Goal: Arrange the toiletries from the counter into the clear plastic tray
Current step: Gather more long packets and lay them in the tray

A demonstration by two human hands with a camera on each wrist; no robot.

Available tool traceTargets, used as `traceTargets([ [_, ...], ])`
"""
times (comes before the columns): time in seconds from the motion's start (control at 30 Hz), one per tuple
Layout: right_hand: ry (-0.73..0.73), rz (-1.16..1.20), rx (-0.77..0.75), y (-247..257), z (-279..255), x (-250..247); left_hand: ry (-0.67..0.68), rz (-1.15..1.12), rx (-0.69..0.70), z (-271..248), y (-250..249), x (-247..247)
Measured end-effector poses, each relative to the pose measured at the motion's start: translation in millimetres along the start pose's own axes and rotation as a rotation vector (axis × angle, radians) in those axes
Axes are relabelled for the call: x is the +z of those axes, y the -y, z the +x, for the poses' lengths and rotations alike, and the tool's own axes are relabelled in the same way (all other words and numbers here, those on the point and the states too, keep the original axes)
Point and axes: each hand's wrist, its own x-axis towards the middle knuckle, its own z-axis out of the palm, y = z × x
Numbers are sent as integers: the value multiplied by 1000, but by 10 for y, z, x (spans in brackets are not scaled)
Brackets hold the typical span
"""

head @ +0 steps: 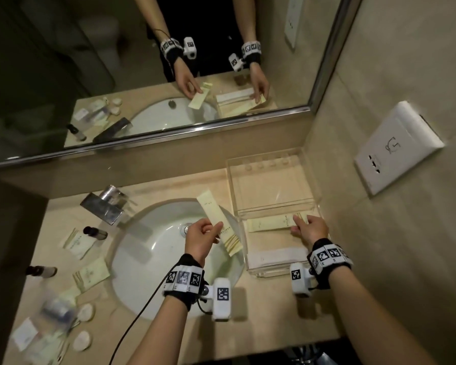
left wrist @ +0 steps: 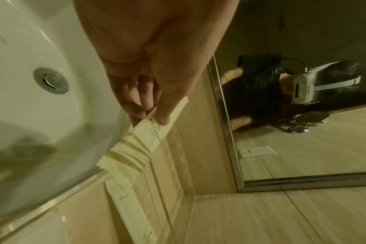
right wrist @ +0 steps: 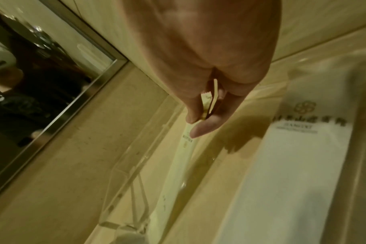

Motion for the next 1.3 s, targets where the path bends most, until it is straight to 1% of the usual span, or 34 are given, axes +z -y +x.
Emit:
traceTargets([
  [0.17,-37,-52,29,-120,167,117,-26,6,-20,23,41,-26],
  [0.27,-98,-118,-21,-120,154,183,-2,11,-24,38,78,-22],
  [0.37,-171,-304,-115,-146,181,230,22,-5,-36,78,117,-12],
  [0.43,-188,-375,-135,-176,218,232,27,-15,-37,97,136,-6],
  [0.57,-209,-373,-143,-185,205,213,45,-47,-37,141,159,-11],
  [0.67,-274,-343,-225,-93,-26,167,71,-84,-38,171,149,12],
  [0.7,-268,-334,-252,-46,-141,163,93,-101,-38,167,128,32],
  [0.73,-208,-290,-267,11,-266,170,120,-120,-39,160,103,55],
  [0.77,-86,-219,-264,77,-404,186,146,-141,-40,157,83,83],
  [0.8,81,-145,-234,135,-527,208,170,-165,-44,148,49,120],
  [0.87,393,-92,-169,229,-689,236,199,-230,-74,145,-4,213],
  [0.9,489,-80,-147,257,-728,235,207,-266,-90,156,-19,266],
  [0.93,550,-46,-130,274,-748,225,211,-290,-100,166,-29,317],
  [0.97,577,-13,-121,285,-751,200,213,-298,-103,177,-33,365],
  [1.03,554,46,-104,287,-696,124,228,-278,-117,203,-29,449],
  [1.13,406,123,-79,294,-593,-28,228,-215,-144,239,15,532],
  [1.2,280,158,-56,249,-490,-132,177,-122,-160,266,63,540],
  [1.23,223,169,-44,197,-415,-172,152,-51,-147,276,86,534],
  [1.3,140,183,-19,96,-294,-214,129,125,-54,280,129,530],
])
